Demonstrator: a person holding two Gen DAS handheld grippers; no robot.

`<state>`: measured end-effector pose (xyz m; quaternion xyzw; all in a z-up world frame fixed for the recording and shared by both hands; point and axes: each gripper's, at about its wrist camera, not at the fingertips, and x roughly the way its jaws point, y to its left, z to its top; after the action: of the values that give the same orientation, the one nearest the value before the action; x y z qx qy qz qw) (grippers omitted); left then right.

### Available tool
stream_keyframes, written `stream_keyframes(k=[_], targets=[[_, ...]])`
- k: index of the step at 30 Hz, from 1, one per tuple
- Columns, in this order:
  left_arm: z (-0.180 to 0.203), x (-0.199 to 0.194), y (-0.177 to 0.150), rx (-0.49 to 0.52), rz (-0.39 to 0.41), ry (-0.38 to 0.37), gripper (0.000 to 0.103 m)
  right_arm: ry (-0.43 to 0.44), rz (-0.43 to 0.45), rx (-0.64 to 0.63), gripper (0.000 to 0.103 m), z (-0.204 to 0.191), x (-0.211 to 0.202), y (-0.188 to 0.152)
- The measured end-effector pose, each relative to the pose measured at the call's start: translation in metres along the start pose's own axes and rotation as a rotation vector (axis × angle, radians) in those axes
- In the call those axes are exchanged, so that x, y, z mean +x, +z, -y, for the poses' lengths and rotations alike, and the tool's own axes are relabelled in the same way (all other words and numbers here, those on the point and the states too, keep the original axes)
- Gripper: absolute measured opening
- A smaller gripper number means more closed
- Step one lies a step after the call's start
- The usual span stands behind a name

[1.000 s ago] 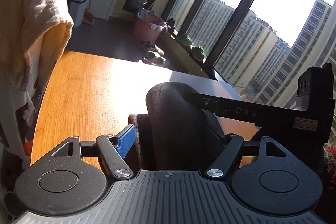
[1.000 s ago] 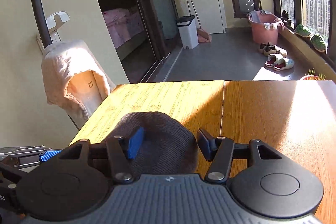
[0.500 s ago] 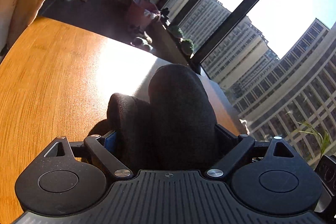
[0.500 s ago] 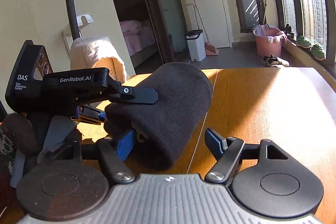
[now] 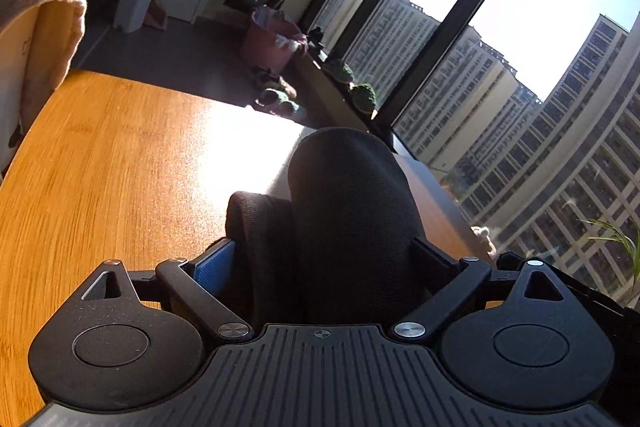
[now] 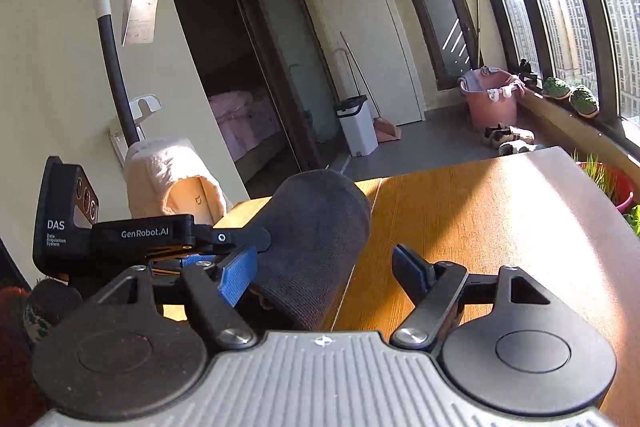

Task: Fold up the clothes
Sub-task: 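Finish the roll and open both grippers, withdrawing them from the rolled socks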

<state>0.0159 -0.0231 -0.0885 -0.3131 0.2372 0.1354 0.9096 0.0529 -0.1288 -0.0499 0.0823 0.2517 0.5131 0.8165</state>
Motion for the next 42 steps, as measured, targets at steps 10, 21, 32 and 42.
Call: stream_keyframes(k=[10, 21, 32, 42], targets=[[0.002, -0.027, -0.002, 0.039, 0.035, 0.048, 0.095, -0.158, -0.202, -0.083, 0.086, -0.002, 0.105, 0.013], [-0.016, -0.014, -0.009, -0.036, -0.009, 0.019, 0.099, -0.078, -0.131, -0.153, 0.095, -0.014, 0.030, -0.010], [-0.012, -0.009, -0.012, -0.049, 0.062, 0.065, 0.103, -0.260, -0.215, -0.161, 0.101, 0.004, 0.057, -0.024], [0.000, -0.032, -0.013, -0.001, 0.074, 0.074, 0.103, -0.282, -0.214, -0.066, 0.103, 0.021, 0.050, -0.027]])
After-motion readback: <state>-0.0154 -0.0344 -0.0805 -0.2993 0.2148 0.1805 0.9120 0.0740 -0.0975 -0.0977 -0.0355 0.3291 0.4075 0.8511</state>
